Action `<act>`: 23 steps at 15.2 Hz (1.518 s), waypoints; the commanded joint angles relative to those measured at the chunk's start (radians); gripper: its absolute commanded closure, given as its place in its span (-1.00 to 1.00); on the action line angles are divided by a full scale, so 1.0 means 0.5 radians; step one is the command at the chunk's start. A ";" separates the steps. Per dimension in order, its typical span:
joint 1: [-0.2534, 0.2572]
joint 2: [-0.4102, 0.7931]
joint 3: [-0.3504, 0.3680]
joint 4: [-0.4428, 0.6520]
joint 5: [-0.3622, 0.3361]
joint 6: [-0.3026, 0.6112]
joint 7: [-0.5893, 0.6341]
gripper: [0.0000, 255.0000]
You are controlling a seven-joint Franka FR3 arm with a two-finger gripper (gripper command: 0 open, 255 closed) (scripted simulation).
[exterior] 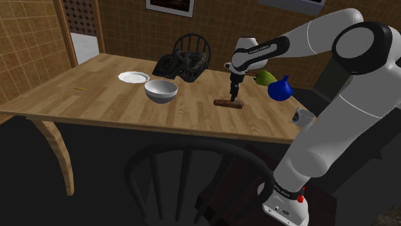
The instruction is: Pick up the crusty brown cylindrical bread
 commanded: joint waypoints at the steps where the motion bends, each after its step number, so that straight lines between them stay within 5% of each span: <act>1: 0.005 0.123 -0.027 0.073 0.035 0.070 -0.120 -1.00; 10: -0.001 0.242 -0.038 -0.027 0.081 0.279 -0.143 -1.00; 11: -0.001 0.237 -0.038 -0.028 0.078 0.276 -0.142 1.00; 23: 0.001 0.192 -0.034 0.010 0.060 0.196 -0.132 1.00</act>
